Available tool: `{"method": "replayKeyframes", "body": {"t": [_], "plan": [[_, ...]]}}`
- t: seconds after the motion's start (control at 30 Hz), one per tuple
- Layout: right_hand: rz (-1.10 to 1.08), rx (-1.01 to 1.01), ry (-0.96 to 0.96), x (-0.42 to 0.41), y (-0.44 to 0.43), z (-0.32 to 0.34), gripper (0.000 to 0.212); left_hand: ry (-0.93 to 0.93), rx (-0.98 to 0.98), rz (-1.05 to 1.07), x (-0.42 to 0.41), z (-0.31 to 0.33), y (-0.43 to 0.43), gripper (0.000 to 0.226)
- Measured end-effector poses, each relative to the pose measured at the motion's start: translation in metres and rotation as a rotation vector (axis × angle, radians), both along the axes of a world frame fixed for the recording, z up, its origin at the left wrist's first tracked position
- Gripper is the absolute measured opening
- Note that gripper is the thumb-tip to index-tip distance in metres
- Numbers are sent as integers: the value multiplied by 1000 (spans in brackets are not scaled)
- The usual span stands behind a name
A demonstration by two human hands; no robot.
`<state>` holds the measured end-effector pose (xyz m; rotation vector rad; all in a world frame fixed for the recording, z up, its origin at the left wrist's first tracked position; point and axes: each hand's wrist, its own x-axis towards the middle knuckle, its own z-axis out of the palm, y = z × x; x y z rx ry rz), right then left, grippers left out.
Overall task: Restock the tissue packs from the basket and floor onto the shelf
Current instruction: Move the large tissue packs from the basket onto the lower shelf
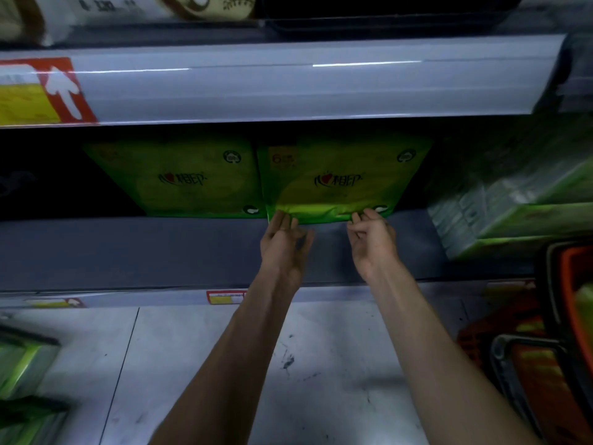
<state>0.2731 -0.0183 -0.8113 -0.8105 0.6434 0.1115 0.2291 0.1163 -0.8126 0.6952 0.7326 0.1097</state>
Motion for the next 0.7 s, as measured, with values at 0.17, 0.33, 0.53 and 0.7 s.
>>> {"method": "replayKeyframes", "body": {"t": [0.17,0.33,0.53,0.7], "plan": [[27,-7,3,1,-1,-3,70,4,-3,11,10,-2,3,76],[11,4,4,-1,2,0,77,11,-10,4,9,1,3,77],[-33,9,28,3,8,6,80,-8,-13,-66,13,12,1,67],[91,-68,52,-8,9,13,82,33,44,-142,18,11,3,50]]}}
